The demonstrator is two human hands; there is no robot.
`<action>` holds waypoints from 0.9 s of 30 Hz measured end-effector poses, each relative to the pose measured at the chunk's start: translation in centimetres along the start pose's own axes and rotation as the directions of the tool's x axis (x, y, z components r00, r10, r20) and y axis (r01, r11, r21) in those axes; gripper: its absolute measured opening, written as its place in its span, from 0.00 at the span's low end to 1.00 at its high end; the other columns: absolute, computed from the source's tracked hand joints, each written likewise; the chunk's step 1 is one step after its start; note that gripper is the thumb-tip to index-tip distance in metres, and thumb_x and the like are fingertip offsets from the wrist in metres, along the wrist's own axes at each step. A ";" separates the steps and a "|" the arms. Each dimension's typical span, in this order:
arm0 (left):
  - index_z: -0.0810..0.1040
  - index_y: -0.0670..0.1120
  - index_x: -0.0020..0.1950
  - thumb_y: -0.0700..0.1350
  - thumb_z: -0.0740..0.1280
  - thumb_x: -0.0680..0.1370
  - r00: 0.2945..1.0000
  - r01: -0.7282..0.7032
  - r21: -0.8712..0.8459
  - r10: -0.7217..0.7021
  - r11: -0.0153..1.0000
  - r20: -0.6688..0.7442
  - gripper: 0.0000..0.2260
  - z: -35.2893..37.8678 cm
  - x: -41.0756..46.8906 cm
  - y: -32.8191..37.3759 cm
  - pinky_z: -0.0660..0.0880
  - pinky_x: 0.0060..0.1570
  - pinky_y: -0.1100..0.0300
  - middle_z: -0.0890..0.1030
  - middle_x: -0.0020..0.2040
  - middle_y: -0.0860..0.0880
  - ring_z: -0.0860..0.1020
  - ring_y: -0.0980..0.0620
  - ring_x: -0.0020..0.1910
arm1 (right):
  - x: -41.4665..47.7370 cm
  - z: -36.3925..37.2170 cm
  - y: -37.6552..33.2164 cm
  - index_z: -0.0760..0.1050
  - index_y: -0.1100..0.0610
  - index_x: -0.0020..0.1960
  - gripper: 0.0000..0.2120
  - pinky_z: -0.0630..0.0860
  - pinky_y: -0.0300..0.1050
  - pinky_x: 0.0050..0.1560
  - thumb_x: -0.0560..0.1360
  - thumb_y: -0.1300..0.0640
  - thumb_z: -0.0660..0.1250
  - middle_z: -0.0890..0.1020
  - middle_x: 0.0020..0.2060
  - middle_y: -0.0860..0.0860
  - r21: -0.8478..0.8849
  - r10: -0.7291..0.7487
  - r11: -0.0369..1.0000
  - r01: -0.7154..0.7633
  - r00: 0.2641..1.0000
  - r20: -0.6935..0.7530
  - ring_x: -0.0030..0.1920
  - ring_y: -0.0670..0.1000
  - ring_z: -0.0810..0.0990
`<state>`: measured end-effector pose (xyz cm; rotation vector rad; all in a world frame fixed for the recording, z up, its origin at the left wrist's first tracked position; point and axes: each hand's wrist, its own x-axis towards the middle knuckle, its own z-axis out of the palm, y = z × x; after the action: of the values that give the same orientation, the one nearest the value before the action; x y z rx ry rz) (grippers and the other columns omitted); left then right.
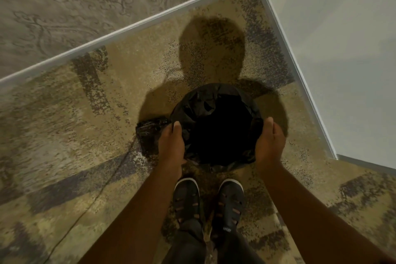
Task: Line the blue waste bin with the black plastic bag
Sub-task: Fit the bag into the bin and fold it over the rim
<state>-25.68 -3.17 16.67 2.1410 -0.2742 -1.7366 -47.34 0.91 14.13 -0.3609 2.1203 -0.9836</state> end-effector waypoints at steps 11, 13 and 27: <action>0.79 0.48 0.62 0.58 0.60 0.85 0.964 -0.183 0.164 0.209 0.969 -0.163 0.17 -0.1 1.1 -2.2 0.76 0.50 0.49 0.79 0.48 0.53 0.79 0.51 0.45 | -0.3 -0.4 0.8 0.79 0.58 0.53 0.21 0.77 0.45 0.44 0.84 0.42 0.57 0.82 0.45 0.51 0.086 0.223 0.973 -0.214 0.967 -0.120 0.43 0.40 0.81; 0.78 0.45 0.55 0.54 0.62 0.84 0.922 -0.185 0.149 0.224 0.971 -0.316 0.13 0.1 0.2 -3.2 0.69 0.38 0.54 0.75 0.39 0.50 0.73 0.51 0.34 | -2.0 -0.8 0.9 0.74 0.56 0.52 0.13 0.68 0.42 0.35 0.85 0.47 0.58 0.76 0.39 0.47 0.081 0.215 0.976 -0.200 0.930 -0.299 0.36 0.41 0.75; 0.75 0.50 0.69 0.70 0.56 0.80 0.955 0.214 -0.399 -0.277 0.892 -0.106 0.29 1.8 -0.8 -3.3 0.77 0.62 0.35 0.79 0.63 0.46 0.79 0.38 0.63 | -6.1 2.2 3.6 0.65 0.45 0.81 0.40 0.69 0.67 0.74 0.77 0.24 0.50 0.71 0.78 0.53 0.491 0.633 0.590 -0.641 0.745 0.210 0.75 0.61 0.72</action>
<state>-27.85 -0.17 15.81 2.0666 0.3718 -1.5688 -41.40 5.36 13.67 0.6552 1.6324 -1.0499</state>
